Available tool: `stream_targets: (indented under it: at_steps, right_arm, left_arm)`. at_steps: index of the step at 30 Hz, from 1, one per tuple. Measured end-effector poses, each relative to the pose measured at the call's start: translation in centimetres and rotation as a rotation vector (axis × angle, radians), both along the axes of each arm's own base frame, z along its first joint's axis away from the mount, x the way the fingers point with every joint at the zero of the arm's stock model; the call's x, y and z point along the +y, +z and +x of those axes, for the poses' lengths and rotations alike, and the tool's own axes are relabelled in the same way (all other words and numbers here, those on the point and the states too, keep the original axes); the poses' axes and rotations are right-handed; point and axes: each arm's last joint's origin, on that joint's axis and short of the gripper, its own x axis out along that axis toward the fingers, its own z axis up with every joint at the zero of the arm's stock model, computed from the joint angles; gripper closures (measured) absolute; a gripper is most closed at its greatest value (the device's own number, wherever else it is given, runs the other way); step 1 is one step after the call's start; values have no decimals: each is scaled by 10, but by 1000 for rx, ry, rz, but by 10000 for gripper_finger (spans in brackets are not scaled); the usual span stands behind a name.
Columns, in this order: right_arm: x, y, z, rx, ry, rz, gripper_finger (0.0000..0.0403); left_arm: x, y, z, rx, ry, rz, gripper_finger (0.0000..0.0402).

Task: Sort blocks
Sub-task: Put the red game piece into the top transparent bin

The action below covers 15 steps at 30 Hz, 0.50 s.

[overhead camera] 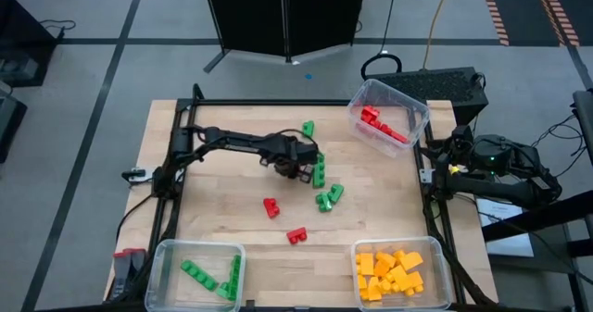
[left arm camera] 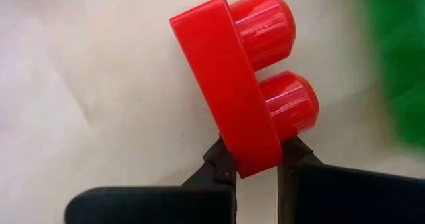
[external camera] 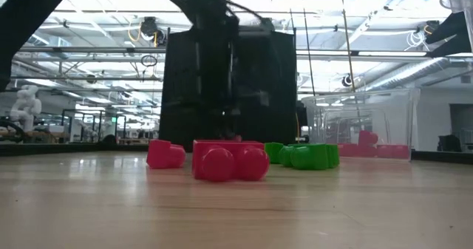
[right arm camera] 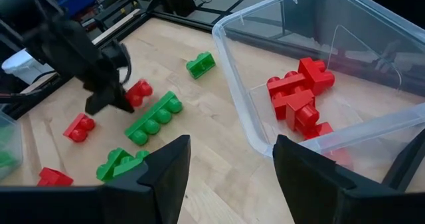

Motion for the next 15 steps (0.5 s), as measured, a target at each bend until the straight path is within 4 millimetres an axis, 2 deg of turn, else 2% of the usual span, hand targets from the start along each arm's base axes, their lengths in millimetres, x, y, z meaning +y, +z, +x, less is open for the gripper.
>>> stream_targets:
  at_steps: [8, 15]
  right_arm:
    - [0, 0, 0, 0, 0, 0, 195]
    - [0, 0, 0, 1, 0, -2, 195]
  left_arm:
    - [3, 55, 19, -101, -47, 47, 400]
    - [21, 121, 40, -338, -100, 210, 400]
